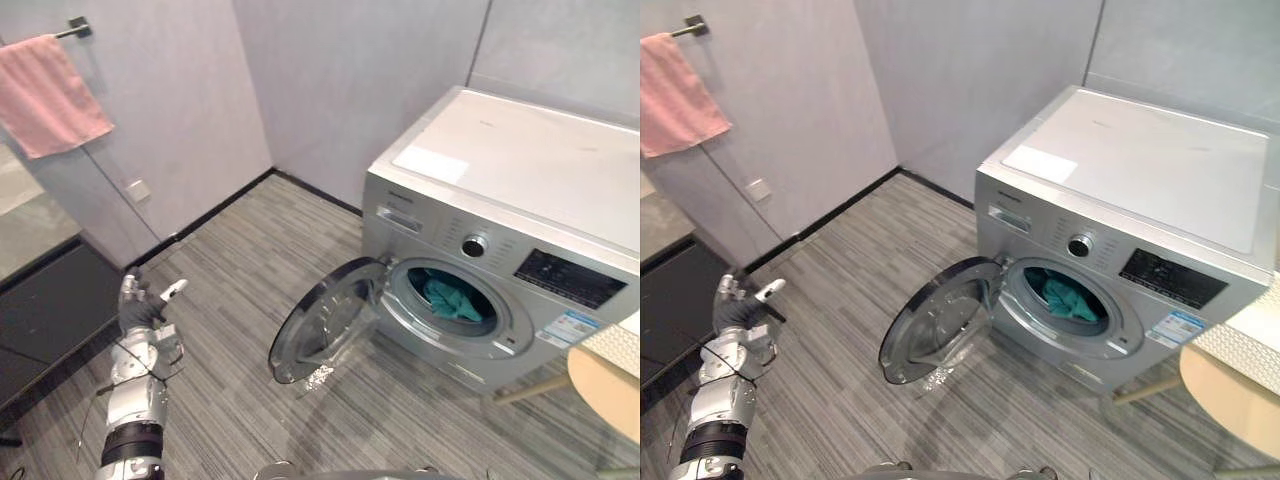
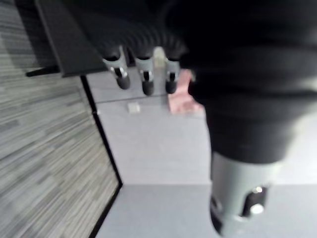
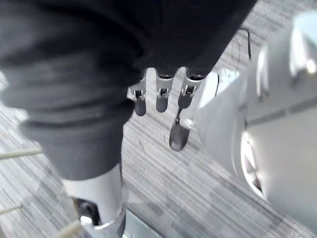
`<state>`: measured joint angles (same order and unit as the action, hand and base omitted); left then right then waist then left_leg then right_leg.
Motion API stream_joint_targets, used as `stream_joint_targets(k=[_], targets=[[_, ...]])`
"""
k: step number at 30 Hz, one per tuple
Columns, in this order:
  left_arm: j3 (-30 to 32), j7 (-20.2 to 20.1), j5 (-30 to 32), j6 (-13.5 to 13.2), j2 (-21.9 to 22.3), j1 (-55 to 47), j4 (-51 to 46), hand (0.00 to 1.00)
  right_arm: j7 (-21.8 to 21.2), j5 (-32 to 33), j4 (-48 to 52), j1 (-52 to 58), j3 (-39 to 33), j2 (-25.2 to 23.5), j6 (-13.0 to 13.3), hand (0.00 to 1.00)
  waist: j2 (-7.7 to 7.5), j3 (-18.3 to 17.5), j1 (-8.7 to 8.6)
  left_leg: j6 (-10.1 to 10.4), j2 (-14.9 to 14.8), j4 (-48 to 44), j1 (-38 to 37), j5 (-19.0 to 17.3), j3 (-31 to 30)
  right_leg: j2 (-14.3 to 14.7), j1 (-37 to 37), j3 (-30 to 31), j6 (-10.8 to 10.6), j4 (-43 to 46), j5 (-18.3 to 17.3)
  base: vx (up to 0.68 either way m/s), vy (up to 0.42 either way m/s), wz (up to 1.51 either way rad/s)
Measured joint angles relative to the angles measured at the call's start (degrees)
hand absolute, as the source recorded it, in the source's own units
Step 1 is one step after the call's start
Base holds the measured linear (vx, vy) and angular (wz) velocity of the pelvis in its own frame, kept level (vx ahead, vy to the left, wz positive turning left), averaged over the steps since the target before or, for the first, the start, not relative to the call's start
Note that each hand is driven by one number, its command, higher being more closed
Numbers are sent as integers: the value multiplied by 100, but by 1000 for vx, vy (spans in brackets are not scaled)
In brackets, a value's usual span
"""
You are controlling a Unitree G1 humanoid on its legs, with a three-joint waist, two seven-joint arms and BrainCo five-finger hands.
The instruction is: Pick up the laundry basket with both hands and put the clothes into the washing machine.
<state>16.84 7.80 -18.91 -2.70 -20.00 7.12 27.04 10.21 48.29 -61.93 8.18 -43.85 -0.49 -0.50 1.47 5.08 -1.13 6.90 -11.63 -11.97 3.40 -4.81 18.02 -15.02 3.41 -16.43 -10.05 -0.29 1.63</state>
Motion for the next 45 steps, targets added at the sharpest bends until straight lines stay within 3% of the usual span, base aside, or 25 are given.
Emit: stream_joint_targets(k=[1,5,10,16,23,26,29,34,36,38,43,44,45], targets=[[-131,-33,1,3,-23,210,223,0,-16,-51,-99,-17,-75,13,1,0,4,34,-19,10,-46,-13,141,8,12,40,-149,15,14,16,32,-98,-39,-15],[-404,-77,106,17,-303,1148,1136,0,-22,-68,-244,-442,-69,29,9,0,-293,548,-128,28,-287,-399,775,56,-13,212,-707,131,115,169,173,-81,-28,-15],[-632,-138,115,92,-497,2248,1917,0,-34,-25,-122,-949,8,-38,114,0,-611,1144,-125,12,-474,-756,1387,43,25,330,-1280,287,175,229,340,-91,-2,-19],[-1087,-154,173,131,-531,3029,2093,0,-39,189,550,-1045,211,-221,259,0,-661,1640,-113,-15,-807,-1263,1879,-102,47,533,-1680,416,209,340,406,-62,-17,-18],[-1494,-120,96,110,59,3449,2090,0,-44,459,1517,-921,450,-425,418,0,-664,1828,-86,-48,-1014,-1537,2169,-220,200,588,-2095,587,203,572,400,-23,-18,-15],[-1782,-114,64,114,211,3430,2089,0,-52,510,1822,-802,573,-471,424,0,-647,1840,39,-60,-1037,-1527,2051,-227,353,555,-2151,597,177,740,375,6,-30,-10],[-2179,-119,187,120,353,3333,2087,0,-54,509,2039,-791,581,-471,421,0,-647,1840,50,-111,-961,-1491,1889,-261,628,433,-2237,752,148,852,354,-29,9,-20],[-2898,-190,118,122,976,3206,2023,0,-64,509,2456,-624,770,-469,418,0,-654,1835,-110,-92,-840,-1317,1458,-396,1362,251,-2446,1208,68,956,316,-43,39,-43],[-2974,144,17,116,1317,3086,2023,0,-126,509,2585,-455,883,-467,418,0,-659,1826,-150,-51,-849,-1202,1124,-426,1838,248,-2575,1476,67,1017,312,13,35,-78],[-2732,772,-212,-45,1680,2984,2022,0,-171,509,2723,-256,894,-460,415,0,-609,1798,-246,53,-1013,-1142,824,-437,2481,314,-2686,1656,91,1015,292,43,-32,-68],[-2292,1430,-595,-192,1851,2984,1783,0,-228,508,2749,-112,889,-296,416,0,-613,1769,-486,379,-1221,-965,496,-250,3576,448,-2954,1848,45,874,307,-13,-79,-45],[-2116,1564,-691,-193,1849,2983,1681,0,-279,508,2739,-133,889,-253,415,0,-620,1766,-516,422,-1228,-796,403,-217,3802,488,-2941,1869,-224,618,193,-71,-100,-73],[-1929,1661,-784,-186,1799,2983,1567,0,-277,508,2636,-271,819,-223,402,0,-555,1751,-526,485,-1303,-548,384,-165,3964,649,-3177,1970,-158,1207,165,-41,-96,-67]])
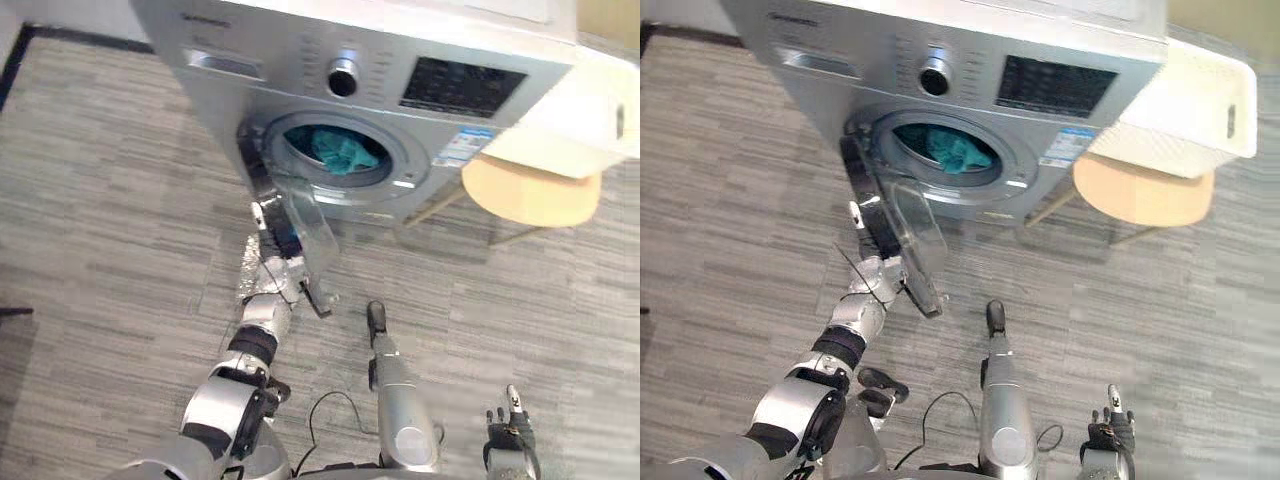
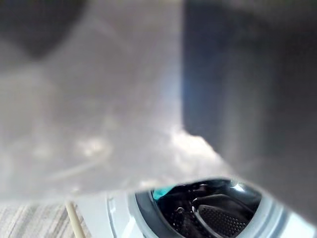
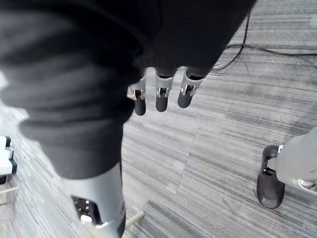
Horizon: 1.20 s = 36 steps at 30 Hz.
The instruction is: Pick up the laundry basket with both hands and put the clothes into the washing machine.
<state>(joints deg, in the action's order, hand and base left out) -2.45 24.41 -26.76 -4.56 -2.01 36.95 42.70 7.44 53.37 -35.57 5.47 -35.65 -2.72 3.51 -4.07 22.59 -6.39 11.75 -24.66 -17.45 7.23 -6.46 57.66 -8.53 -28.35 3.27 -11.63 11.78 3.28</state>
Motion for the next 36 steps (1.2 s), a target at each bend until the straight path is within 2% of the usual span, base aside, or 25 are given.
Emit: stream_joint_targets(k=[1,2,4,5,7,9,11,15,19,25,27,29,31,33,36], targets=[[70,25,-26,7,-21,-6,-47,0,9,2,-40,-6,-35,-32,-2,0,-39,-19,-38,60,-43,-27,-7,30,67,69,-72,45,123,349,43,54,-100,-24],[85,106,-75,33,-38,-16,-70,0,6,1,-177,69,-28,-21,-3,0,-170,-110,-94,113,-140,-361,17,80,108,25,91,5,379,230,-200,90,-83,-8],[171,302,-198,32,-107,-24,-150,0,-14,2,-222,-34,-8,99,-12,0,-104,-159,-66,50,-335,-465,-50,51,118,221,103,37,203,-52,-138,14,-80,-50],[252,387,-206,25,-108,-12,-226,0,-11,3,-230,-82,-36,77,-5,0,-173,-166,-83,-12,-294,-350,-66,60,230,209,141,79,146,-281,-105,-52,-32,-47],[253,396,-216,32,-133,-12,-225,0,-8,3,-270,-80,-116,29,-8,0,-188,-168,-103,-19,-199,-276,-81,64,303,124,264,41,44,-560,24,-31,3,-3],[201,396,-223,72,-116,-32,-225,0,-9,9,-400,-95,-178,-25,-16,0,-194,-169,-107,-102,-143,-365,-78,29,293,35,310,-6,65,-600,262,-49,-7,17],[75,395,-219,127,-126,-68,-225,0,-14,65,-460,-178,-165,-104,-37,0,-194,-169,-103,-274,-170,-582,-42,-84,208,-53,378,-35,77,-593,392,-31,4,15],[-151,379,-144,236,-168,-71,-219,0,-21,126,-463,-185,-158,-193,-38,0,-198,-173,-76,-477,-339,-1026,125,-245,-28,-124,516,-237,211,-564,501,15,31,26],[-218,-84,-12,440,-332,-174,-219,0,-28,127,-554,-185,-132,-274,-40,0,-201,-174,-110,-576,-299,-1199,198,-369,-314,-277,706,-462,211,-493,501,-11,47,30],[-782,-588,30,440,-513,-221,-220,0,-21,126,-647,-72,-161,-265,-33,0,-206,-177,-157,-596,82,-957,64,-356,-643,-544,1086,-710,148,-511,451,2,35,32],[-1045,-753,-46,434,-507,-218,-225,0,-27,125,-762,-59,-160,-256,-32,0,-205,-208,-242,-598,236,-858,-33,-357,-696,-656,1224,-733,86,-527,404,26,47,16],[-1303,-929,-196,412,-487,-208,-270,0,-18,124,-1028,-44,-158,-266,-34,0,-201,-368,-266,-598,307,-798,-36,-359,-684,-687,1225,-713,77,-605,398,52,8,-1],[-1370,-1065,-226,275,-426,-198,-459,0,-17,122,-1076,-47,-154,-264,-35,0,-198,-431,-361,-597,342,-756,-126,-359,-594,-678,1219,-624,78,-626,398,70,-8,-19],[-1369,-1083,-234,125,-337,-187,-641,0,-22,123,-1075,-45,-153,-237,-33,0,-191,-438,-387,-590,355,-741,-224,-364,-529,-654,1208,-502,78,-630,398,37,-12,-36],[-1384,-1430,-227,-211,-131,99,-971,0,-20,123,-1072,-21,-151,-236,-33,0,-191,-450,-426,-479,270,-778,-395,-447,-281,-536,1170,-281,77,-684,402,23,-31,-46]])
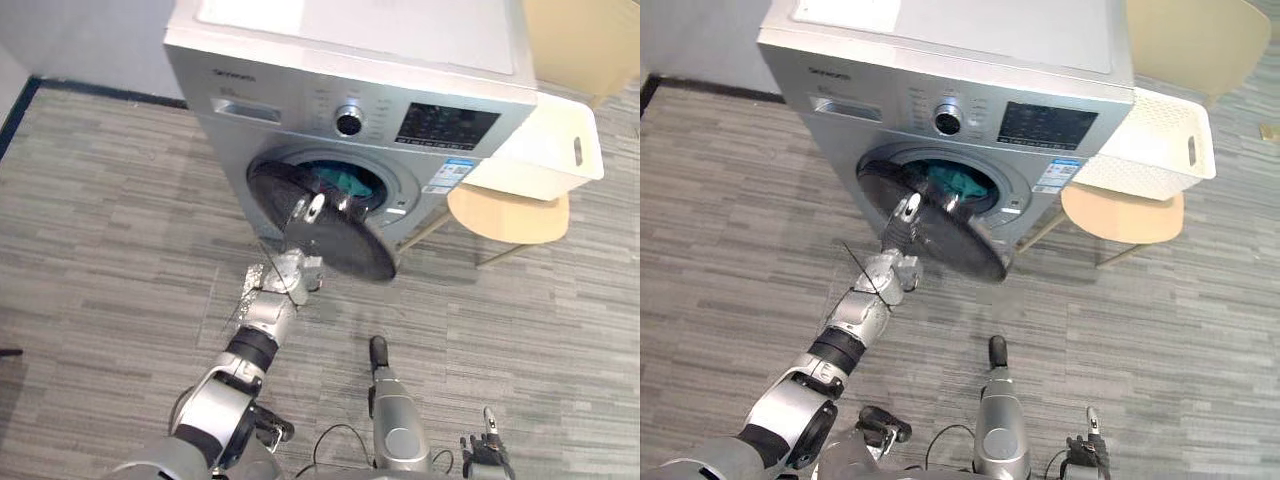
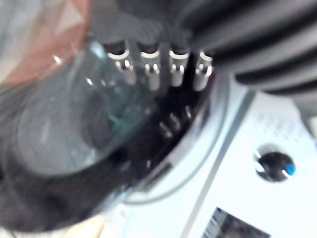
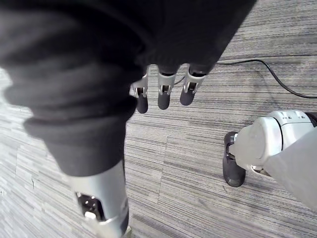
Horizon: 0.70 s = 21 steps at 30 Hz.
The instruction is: Pick up the laundry basket with both hands and put the clothes into the washing machine.
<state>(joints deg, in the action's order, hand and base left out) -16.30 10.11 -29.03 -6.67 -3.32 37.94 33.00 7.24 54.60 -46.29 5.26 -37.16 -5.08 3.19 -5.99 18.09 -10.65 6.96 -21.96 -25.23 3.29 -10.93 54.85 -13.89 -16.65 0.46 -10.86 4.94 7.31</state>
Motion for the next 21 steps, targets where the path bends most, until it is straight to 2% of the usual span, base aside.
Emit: stream_joint_targets(k=[1,2,4,8,11,13,16,17,21], targets=[[-4,-82,1,-96,62,142,-82,0,2,0,11,18,0,1,0,0,8,-87,-32,39,-64,-44,0,-45,111,66,-102,123,1,1,1,7,-52,-61],[-1,-165,0,-193,111,337,-137,0,2,0,49,45,8,1,0,0,29,-200,-135,90,-175,-134,-17,-107,261,172,-206,252,2,1,6,12,-56,-77],[38,-260,2,-277,284,672,-146,0,2,-2,119,160,8,22,0,0,60,-298,-209,139,-330,-227,-207,-145,626,379,-355,533,18,40,18,44,-60,-86],[74,-390,252,-260,422,1166,-146,0,13,-5,117,187,-18,224,-4,0,130,-351,-316,274,-571,-283,-469,-214,1095,780,-701,905,21,195,18,39,-89,-88],[185,-360,501,-260,397,1706,-147,0,14,-6,108,190,-186,329,-3,0,174,-349,-420,365,-660,-245,-464,-176,1214,877,-821,925,24,196,15,32,-52,-29],[344,-335,499,-273,413,1938,-209,0,12,-4,102,195,-343,333,8,0,263,-379,-419,411,-681,-195,-415,-141,1197,899,-865,875,29,220,13,17,-47,3],[362,-231,486,-383,373,1925,-454,0,13,-1,34,195,-348,317,4,0,433,-389,-370,430,-627,-65,-403,-84,1038,853,-862,664,200,435,-100,4,-27,25],[351,-231,460,-385,379,1812,-619,0,12,-1,36,176,-338,309,3,0,507,-401,-290,408,-582,12,-401,-48,980,800,-852,535,202,499,-102,-8,-4,32],[331,-261,216,-508,557,691,-1409,0,20,-3,-19,171,-315,220,5,0,677,-438,-227,359,-336,286,-486,51,513,527,-439,68,305,582,-258,-1,36,59]])
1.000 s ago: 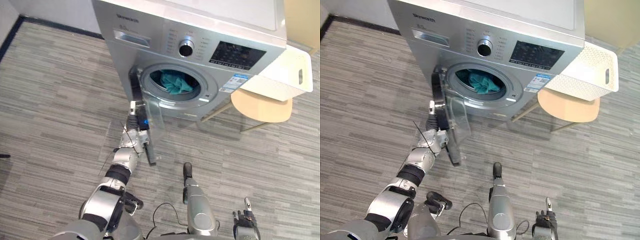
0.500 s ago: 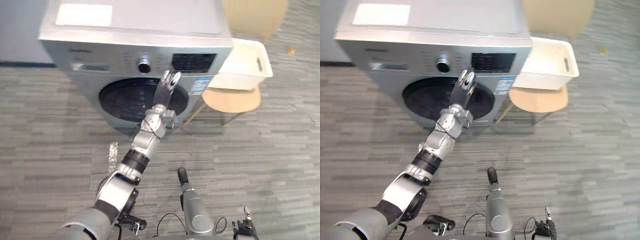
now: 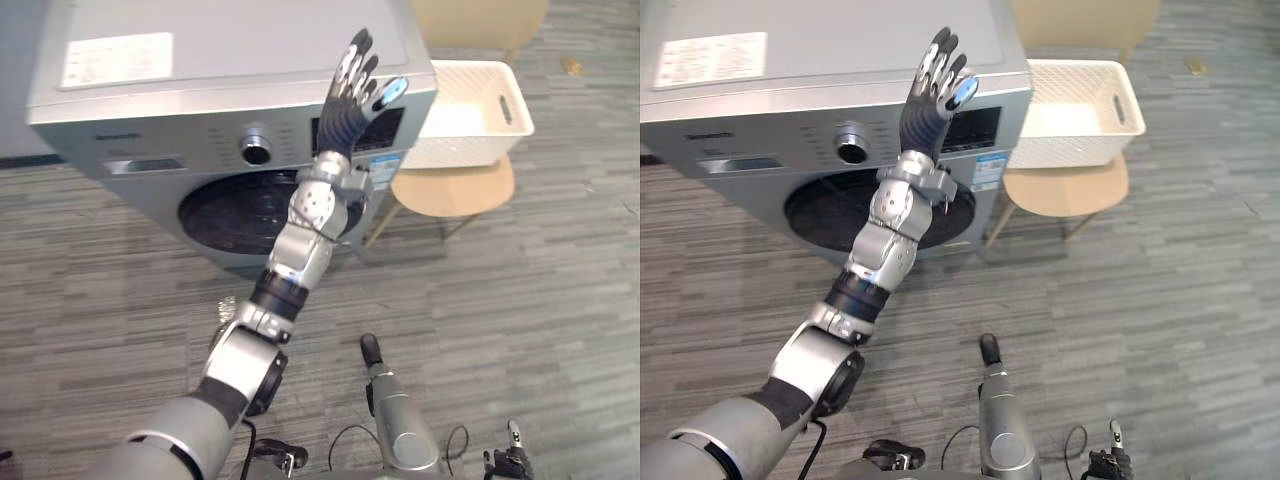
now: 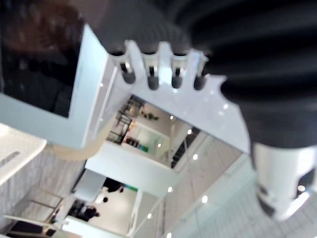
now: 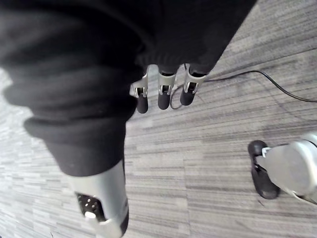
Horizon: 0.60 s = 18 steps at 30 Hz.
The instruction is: Pick up the laundry basket with both hands and put the clothes into the washing machine.
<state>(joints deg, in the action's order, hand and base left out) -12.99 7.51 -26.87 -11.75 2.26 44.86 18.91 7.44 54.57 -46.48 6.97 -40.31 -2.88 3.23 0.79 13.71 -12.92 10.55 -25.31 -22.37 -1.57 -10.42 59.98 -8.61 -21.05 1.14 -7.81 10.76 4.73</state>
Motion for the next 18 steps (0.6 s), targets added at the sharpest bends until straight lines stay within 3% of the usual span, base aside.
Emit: stream_joint_targets(k=[2,5,8,11,13,18], targets=[[-34,-90,0,1,20,-767,-144,0,-3,-1,-153,9,75,-69,5,0,27,-16,32,-53,193,229,-127,119,-305,-153,353,-276,-44,8,-94,-8,88,89],[22,-181,-4,6,73,-2201,-161,0,-3,2,-531,23,110,-91,-6,0,203,-162,171,-93,451,482,-114,172,-875,-449,792,-705,-145,7,-302,1,80,94],[277,-306,-72,34,-76,-3457,-86,0,-10,0,-911,-46,322,5,-18,0,325,-248,423,-124,681,703,25,265,-1404,-678,1050,-1100,-226,-29,-435,6,48,89],[637,-519,-49,293,-368,-4476,378,0,9,-17,-1136,-106,318,122,-36,0,370,-302,586,-149,875,997,42,450,-2187,-835,1613,-1712,-232,-258,-463,26,2,109],[1026,-545,200,483,-506,-4997,997,0,12,-126,-1317,-107,318,274,-42,0,320,-479,798,-145,991,1208,-42,547,-2598,-877,2103,-2149,-228,-458,-460,23,13,91],[2014,-507,749,671,-594,-5540,2606,0,3,-215,-1423,-178,497,401,-43,0,166,-850,1035,-168,1197,1524,-127,710,-3165,-953,2634,-2766,-228,-649,-460,22,1,69]])
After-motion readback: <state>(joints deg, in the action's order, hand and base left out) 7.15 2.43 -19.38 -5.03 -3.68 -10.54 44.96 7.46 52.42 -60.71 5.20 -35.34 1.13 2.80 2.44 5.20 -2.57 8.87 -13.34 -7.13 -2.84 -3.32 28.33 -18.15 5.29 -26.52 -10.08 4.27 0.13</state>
